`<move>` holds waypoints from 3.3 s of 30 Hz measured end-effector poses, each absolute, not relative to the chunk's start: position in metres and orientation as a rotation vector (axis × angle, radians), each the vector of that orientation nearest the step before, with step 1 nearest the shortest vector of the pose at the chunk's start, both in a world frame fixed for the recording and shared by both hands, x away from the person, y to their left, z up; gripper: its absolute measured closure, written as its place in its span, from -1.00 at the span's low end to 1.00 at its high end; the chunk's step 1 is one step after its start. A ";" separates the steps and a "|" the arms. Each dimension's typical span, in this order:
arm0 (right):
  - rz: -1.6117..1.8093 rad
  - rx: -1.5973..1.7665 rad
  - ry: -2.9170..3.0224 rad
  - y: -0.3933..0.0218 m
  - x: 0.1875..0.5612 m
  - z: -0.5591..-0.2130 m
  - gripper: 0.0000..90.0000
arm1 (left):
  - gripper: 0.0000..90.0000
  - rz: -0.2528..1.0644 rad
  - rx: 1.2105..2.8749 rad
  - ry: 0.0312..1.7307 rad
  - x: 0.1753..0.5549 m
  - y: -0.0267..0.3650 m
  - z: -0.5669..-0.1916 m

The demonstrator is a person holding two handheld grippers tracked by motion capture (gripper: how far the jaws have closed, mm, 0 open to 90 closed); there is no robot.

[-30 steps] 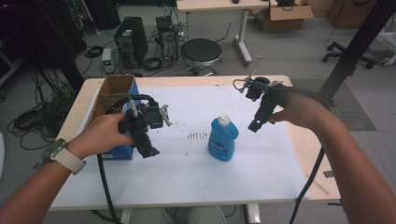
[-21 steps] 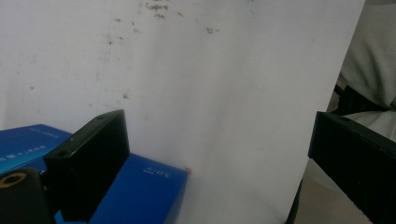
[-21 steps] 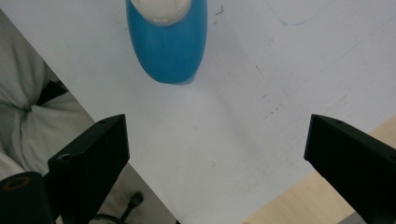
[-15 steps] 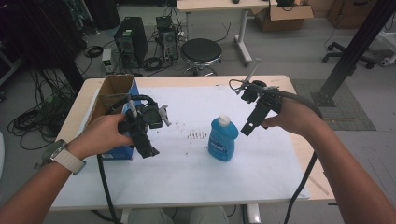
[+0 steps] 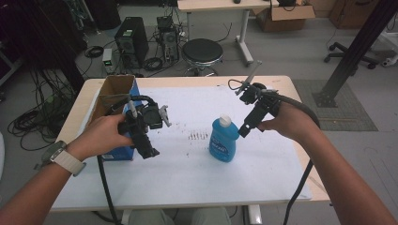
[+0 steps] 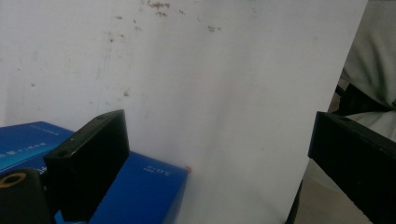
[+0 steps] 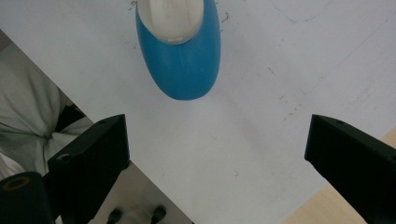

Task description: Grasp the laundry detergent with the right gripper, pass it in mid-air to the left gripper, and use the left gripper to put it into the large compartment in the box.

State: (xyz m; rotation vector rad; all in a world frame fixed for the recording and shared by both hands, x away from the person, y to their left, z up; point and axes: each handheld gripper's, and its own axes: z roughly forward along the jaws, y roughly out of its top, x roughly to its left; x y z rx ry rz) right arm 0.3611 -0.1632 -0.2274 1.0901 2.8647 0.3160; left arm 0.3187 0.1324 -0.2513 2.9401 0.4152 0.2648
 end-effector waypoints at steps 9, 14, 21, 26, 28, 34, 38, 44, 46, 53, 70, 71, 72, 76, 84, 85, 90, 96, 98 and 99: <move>0.349 1.119 2.850 -0.159 0.357 -0.233 -0.86 | -0.87 0.262 2.943 0.422 0.319 0.132 -0.252; 0.386 1.121 2.847 -0.159 0.357 -0.239 -0.86 | -0.87 0.266 2.943 0.419 0.320 0.133 -0.253; 0.453 1.109 2.823 -0.158 0.353 -0.249 -0.86 | -0.87 0.266 2.937 0.430 0.321 0.134 -0.254; 0.500 1.101 2.806 -0.159 0.351 -0.258 -0.86 | -0.87 0.267 2.935 0.430 0.321 0.134 -0.254; 0.528 1.100 2.801 -0.160 0.350 -0.261 -0.86 | -0.87 0.266 2.936 0.432 0.321 0.134 -0.255; 0.592 1.090 2.783 -0.162 0.346 -0.271 -0.86 | -0.87 0.262 2.937 0.434 0.321 0.134 -0.256; 0.625 1.060 2.768 -0.161 0.342 -0.279 -0.86 | -0.87 0.260 2.934 0.438 0.321 0.133 -0.257; 0.670 1.044 2.758 -0.161 0.337 -0.291 -0.86 | -0.87 0.260 2.937 0.436 0.321 0.132 -0.257; 0.693 1.040 2.750 -0.162 0.336 -0.295 -0.86 | -0.87 0.259 2.938 0.437 0.321 0.132 -0.257; 0.780 1.032 2.719 -0.168 0.333 -0.307 -0.85 | -0.88 0.262 2.939 0.438 0.322 0.132 -0.257; 0.922 1.025 2.658 -0.173 0.328 -0.328 -0.85 | -0.88 0.262 2.928 0.453 0.322 0.134 -0.259; 0.936 1.017 2.653 -0.174 0.328 -0.329 -0.85 | -0.88 0.263 2.929 0.451 0.322 0.134 -0.259; 0.952 1.011 2.643 -0.174 0.327 -0.330 -0.85 | -0.88 0.264 2.926 0.452 0.322 0.134 -0.259; 1.005 0.985 2.617 -0.175 0.325 -0.336 -0.86 | -0.88 0.263 2.931 0.449 0.322 0.133 -0.259; 1.082 0.964 2.569 -0.179 0.323 -0.347 -0.86 | -0.88 0.264 2.937 0.442 0.323 0.132 -0.259; 1.099 0.963 2.558 -0.181 0.323 -0.349 -0.86 | -0.88 0.263 2.938 0.442 0.323 0.132 -0.259; 1.154 0.949 2.522 -0.185 0.321 -0.355 -0.86 | -0.88 0.262 2.937 0.441 0.323 0.132 -0.260; 1.221 0.931 2.475 -0.186 0.318 -0.363 -0.86 | -0.88 0.259 2.934 0.445 0.324 0.131 -0.260; 1.230 0.930 2.465 -0.186 0.318 -0.365 -0.85 | -0.88 0.260 2.933 0.444 0.324 0.132 -0.260; 1.237 0.929 2.459 -0.186 0.317 -0.366 -0.85 | -0.88 0.259 2.936 0.443 0.325 0.132 -0.260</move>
